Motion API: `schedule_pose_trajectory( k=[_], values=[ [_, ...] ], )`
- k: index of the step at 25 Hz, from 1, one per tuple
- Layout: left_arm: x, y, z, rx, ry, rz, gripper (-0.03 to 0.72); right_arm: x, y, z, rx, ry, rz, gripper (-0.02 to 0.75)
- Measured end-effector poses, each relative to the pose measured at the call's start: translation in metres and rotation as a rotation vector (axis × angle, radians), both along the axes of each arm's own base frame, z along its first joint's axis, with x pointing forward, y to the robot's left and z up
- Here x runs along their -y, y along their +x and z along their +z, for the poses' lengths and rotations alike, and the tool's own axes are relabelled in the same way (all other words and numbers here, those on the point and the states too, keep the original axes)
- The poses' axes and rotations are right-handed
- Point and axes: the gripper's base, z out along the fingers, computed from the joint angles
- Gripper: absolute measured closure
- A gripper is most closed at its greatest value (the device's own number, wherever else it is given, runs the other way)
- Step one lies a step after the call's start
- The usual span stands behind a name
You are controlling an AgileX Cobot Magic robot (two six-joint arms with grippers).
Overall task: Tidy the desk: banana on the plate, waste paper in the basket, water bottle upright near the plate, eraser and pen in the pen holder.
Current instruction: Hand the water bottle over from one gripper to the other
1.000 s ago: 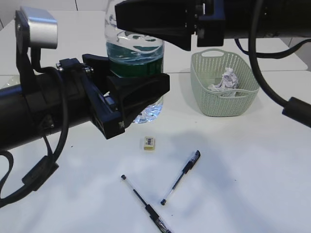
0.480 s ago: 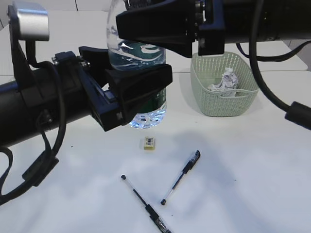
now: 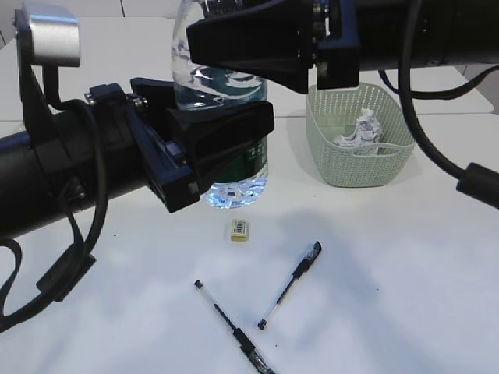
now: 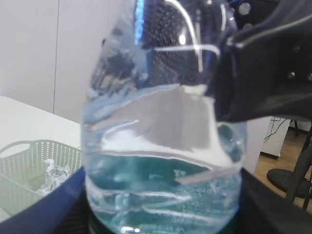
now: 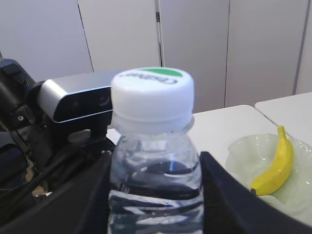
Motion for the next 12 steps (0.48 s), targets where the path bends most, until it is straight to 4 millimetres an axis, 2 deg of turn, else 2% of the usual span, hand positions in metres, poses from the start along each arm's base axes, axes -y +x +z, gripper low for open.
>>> schedule_pose_trajectory(
  k=[3, 8, 12],
  values=[
    [0.0001, -0.0001, 0.0, 0.0, 0.0, 0.0, 0.247, 0.0, 0.0, -0.0005, 0.002, -0.006, 0.0, 0.388],
    [0.0001, -0.0001, 0.0, 0.012, 0.008, 0.001, 0.254, 0.0001, 0.0002, -0.0002, 0.004, -0.008, -0.001, 0.386],
    [0.0, 0.0, 0.0, 0.035, 0.022, 0.006, 0.263, 0.0002, 0.0009, -0.0006, 0.005, -0.012, -0.009, 0.315]
  ],
)
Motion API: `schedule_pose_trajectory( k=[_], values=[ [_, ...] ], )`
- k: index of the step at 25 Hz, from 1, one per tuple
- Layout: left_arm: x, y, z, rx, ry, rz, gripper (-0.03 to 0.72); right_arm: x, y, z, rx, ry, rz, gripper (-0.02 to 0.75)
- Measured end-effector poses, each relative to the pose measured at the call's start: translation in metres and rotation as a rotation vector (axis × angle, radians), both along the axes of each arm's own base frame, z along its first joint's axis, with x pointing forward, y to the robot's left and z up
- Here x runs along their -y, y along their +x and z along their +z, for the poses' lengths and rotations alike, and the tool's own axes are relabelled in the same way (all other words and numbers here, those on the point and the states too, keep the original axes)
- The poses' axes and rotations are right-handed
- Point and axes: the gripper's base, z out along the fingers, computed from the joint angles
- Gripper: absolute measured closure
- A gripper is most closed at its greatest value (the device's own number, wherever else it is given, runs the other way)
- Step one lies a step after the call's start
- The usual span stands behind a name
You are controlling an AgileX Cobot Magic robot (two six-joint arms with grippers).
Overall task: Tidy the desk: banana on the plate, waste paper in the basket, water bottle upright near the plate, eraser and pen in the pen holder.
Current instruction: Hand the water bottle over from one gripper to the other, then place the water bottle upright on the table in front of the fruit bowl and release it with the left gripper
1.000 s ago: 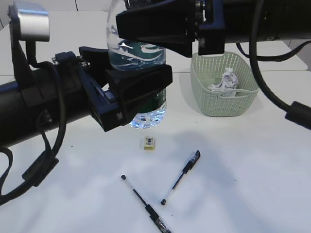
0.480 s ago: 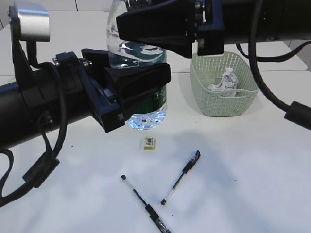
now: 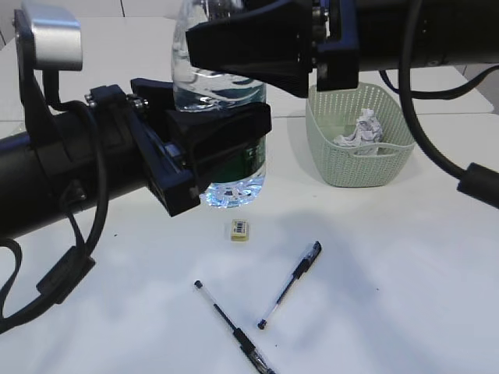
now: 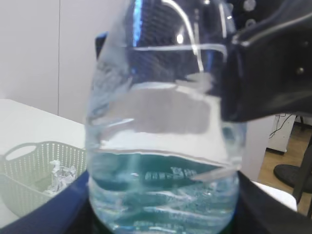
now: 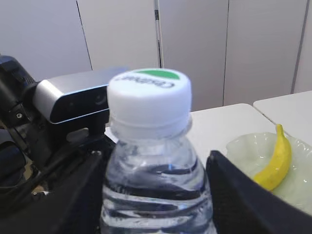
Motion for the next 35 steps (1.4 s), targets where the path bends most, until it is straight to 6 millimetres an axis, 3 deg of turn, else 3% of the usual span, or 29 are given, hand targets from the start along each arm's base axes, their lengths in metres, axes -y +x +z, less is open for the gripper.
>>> schedule_pose_trajectory(
  k=[6, 14, 22, 27, 35],
  values=[
    [-0.002, 0.004, -0.001, 0.008, 0.012, 0.051, 0.274, 0.001, 0.003, 0.0, 0.003, -0.012, -0.038, 0.213],
    [-0.009, 0.011, -0.001, 0.022, 0.017, 0.137, 0.275, 0.002, 0.009, -0.002, 0.0, -0.026, -0.099, 0.204],
    [-0.033, 0.03, -0.001, 0.001, 0.001, 0.269, 0.275, 0.019, 0.027, -0.007, -0.097, -0.056, -0.293, 0.203],
    [-0.048, 0.039, -0.001, -0.001, 0.001, 0.332, 0.275, 0.042, 0.035, -0.025, -0.237, -0.218, -0.399, 0.203],
    [-0.066, 0.049, -0.001, -0.004, 0.004, 0.402, 0.276, 0.077, 0.03, -0.063, -0.603, -0.618, -0.665, 0.203]
  ],
)
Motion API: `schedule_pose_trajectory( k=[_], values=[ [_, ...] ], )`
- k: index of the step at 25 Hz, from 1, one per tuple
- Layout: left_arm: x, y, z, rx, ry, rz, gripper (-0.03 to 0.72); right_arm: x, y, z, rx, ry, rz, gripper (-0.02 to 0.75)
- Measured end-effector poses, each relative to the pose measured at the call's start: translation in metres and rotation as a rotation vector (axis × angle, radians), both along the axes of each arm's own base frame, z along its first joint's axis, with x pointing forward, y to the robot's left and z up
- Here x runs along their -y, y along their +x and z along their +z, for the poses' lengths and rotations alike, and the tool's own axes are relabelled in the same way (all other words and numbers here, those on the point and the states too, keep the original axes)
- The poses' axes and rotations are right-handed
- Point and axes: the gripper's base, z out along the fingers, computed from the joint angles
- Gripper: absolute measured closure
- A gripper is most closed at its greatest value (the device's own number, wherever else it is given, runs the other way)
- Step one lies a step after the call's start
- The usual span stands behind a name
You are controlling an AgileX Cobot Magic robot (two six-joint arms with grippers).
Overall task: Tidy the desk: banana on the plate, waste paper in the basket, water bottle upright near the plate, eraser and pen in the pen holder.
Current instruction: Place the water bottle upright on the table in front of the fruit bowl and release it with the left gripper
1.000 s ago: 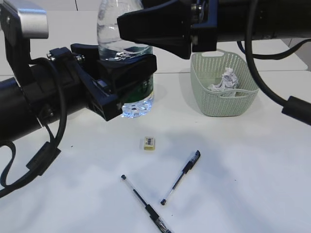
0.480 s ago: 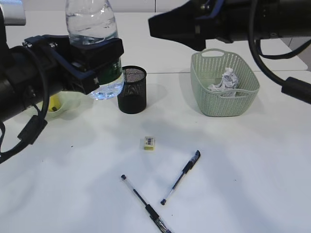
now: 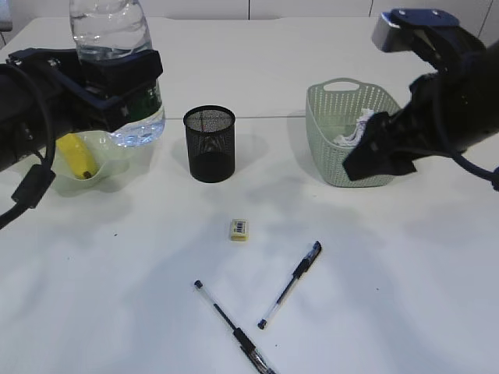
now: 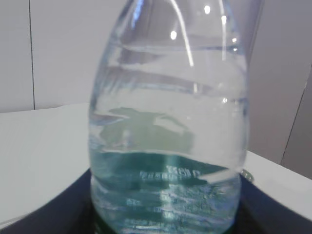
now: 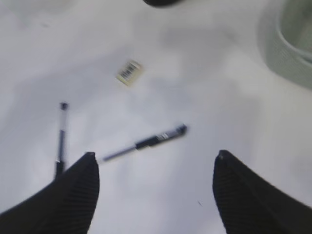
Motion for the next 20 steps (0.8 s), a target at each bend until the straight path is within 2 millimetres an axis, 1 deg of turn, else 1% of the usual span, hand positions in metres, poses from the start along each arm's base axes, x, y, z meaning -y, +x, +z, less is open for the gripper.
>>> schedule_pose_trajectory(
  k=[2, 4, 6, 8, 11, 14, 17, 20],
  values=[
    [-0.003, 0.002, -0.001, -0.008, 0.007, 0.014, 0.276, 0.012, -0.001, -0.006, -0.054, -0.12, -0.086, 0.203],
    [-0.007, 0.004, -0.003, -0.027, 0.021, 0.032, 0.276, 0.024, -0.002, -0.007, -0.068, -0.212, -0.172, 0.203],
    [-0.012, 0.006, -0.006, -0.055, 0.037, 0.052, 0.276, 0.035, -0.004, -0.001, -0.034, -0.31, -0.222, 0.203],
    [-0.015, 0.008, -0.009, -0.083, 0.054, 0.07, 0.276, 0.044, -0.006, 0.007, 0.01, -0.366, -0.273, 0.203],
    [-0.02, 0.009, -0.012, -0.105, 0.066, 0.089, 0.276, 0.058, -0.009, 0.017, 0.051, -0.392, -0.367, 0.203],
    [-0.024, 0.011, -0.014, -0.112, 0.071, 0.109, 0.276, 0.068, -0.009, 0.019, 0.045, -0.403, -0.418, 0.203],
    [-0.03, 0.015, -0.018, -0.125, 0.078, 0.135, 0.276, 0.072, -0.009, 0.019, 0.034, -0.408, -0.437, 0.203],
    [-0.034, 0.023, -0.03, -0.146, 0.076, 0.155, 0.276, 0.073, -0.009, 0.019, 0.034, -0.412, -0.438, 0.203]
  ],
)
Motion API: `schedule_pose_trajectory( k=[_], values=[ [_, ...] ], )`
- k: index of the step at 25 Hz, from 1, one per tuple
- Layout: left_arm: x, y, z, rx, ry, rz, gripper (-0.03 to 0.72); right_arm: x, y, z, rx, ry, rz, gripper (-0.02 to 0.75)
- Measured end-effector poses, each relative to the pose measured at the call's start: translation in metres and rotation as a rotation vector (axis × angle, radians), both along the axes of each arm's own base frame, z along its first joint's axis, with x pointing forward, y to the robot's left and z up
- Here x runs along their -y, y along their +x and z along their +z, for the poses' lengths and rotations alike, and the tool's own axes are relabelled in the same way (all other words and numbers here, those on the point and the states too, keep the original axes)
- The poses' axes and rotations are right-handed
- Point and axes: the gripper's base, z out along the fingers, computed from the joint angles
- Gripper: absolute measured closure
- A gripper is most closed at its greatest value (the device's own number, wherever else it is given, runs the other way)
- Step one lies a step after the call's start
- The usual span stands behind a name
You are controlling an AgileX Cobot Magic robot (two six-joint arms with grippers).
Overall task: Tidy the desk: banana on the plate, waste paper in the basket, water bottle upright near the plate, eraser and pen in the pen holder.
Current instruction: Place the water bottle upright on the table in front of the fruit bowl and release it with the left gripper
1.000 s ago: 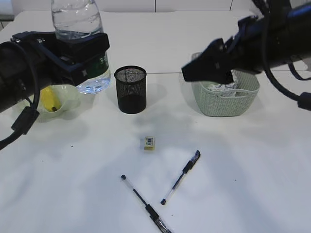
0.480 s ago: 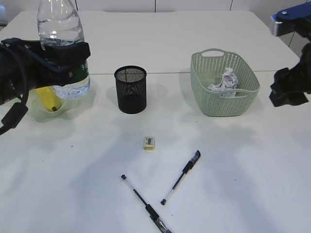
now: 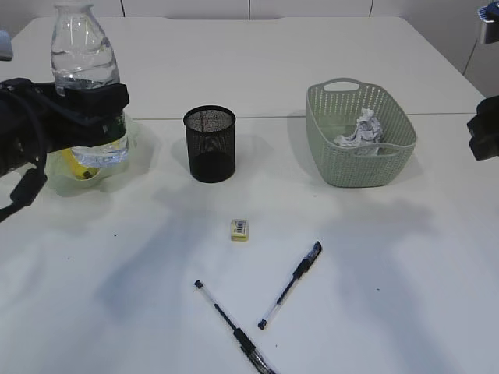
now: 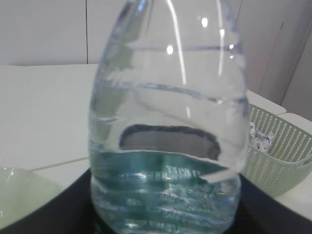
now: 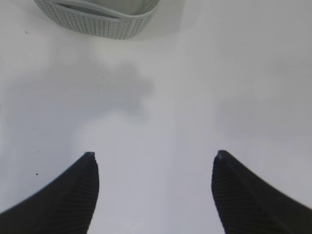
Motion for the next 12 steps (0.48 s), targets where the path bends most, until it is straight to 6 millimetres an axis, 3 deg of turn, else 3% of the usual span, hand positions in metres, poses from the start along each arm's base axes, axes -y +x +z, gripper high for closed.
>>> schedule_pose_trajectory(
  k=[6, 9, 12],
  values=[
    [0.005, 0.017, -0.039, 0.048, -0.026, -0.01, 0.276, 0.0, 0.0, 0.0, -0.001, -0.003, -0.001, 0.204],
    [0.006, 0.023, -0.065, -0.009, 0.03, -0.01, 0.276, 0.0, 0.0, 0.0, -0.001, -0.003, -0.001, 0.204],
    [0.007, 0.025, -0.079, -0.025, 0.099, -0.015, 0.276, 0.0, 0.0, 0.0, -0.001, -0.003, -0.001, 0.203]
  ],
)
